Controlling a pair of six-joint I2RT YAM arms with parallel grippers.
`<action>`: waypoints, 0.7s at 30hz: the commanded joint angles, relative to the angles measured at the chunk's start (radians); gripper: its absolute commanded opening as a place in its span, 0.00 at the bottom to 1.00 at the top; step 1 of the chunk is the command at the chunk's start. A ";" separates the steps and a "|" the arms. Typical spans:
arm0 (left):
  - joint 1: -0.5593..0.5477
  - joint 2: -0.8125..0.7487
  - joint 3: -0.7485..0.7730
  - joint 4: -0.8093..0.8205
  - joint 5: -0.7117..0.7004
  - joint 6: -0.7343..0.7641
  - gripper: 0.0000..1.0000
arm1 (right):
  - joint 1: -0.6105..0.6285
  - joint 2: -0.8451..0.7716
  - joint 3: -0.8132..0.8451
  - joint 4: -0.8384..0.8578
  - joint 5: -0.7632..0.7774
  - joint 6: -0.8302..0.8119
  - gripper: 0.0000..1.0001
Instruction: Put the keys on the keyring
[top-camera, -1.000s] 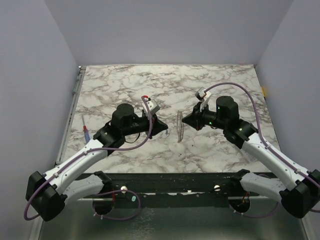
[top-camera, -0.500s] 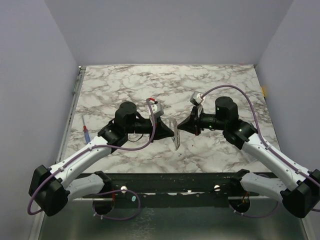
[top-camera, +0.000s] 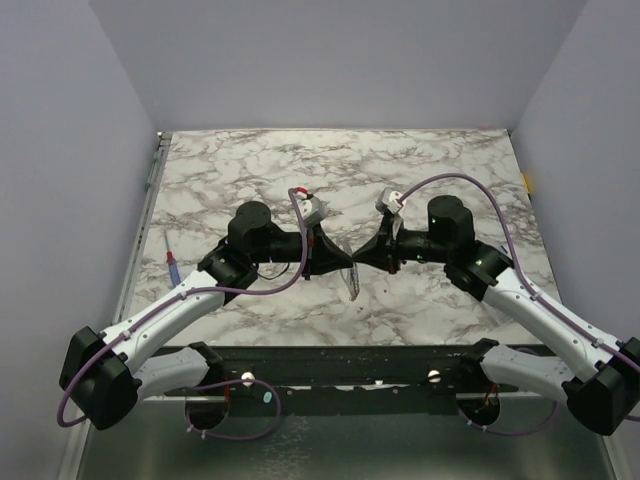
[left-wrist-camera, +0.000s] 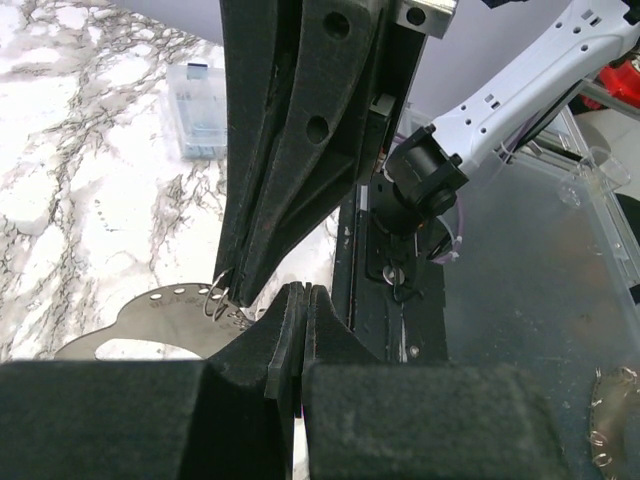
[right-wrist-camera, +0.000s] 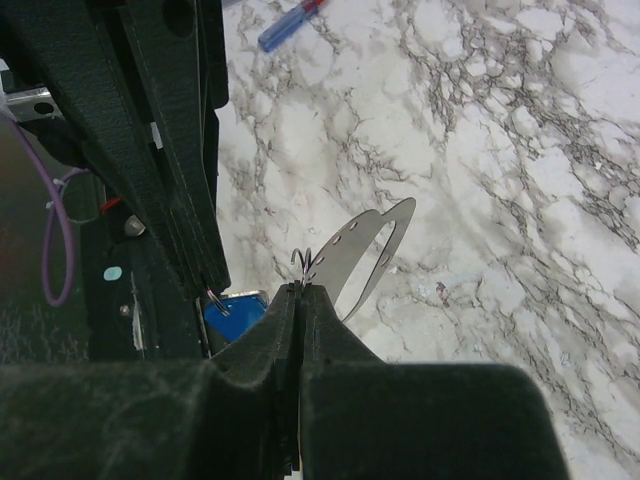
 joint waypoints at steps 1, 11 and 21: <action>0.004 -0.002 0.031 0.046 -0.020 -0.037 0.00 | 0.019 -0.016 -0.012 0.027 -0.009 -0.027 0.01; 0.024 0.012 0.065 -0.031 -0.029 -0.027 0.00 | 0.040 -0.030 -0.017 0.009 0.008 -0.046 0.01; 0.039 0.007 0.066 -0.092 -0.034 0.001 0.00 | 0.043 -0.044 -0.010 -0.005 0.031 -0.050 0.01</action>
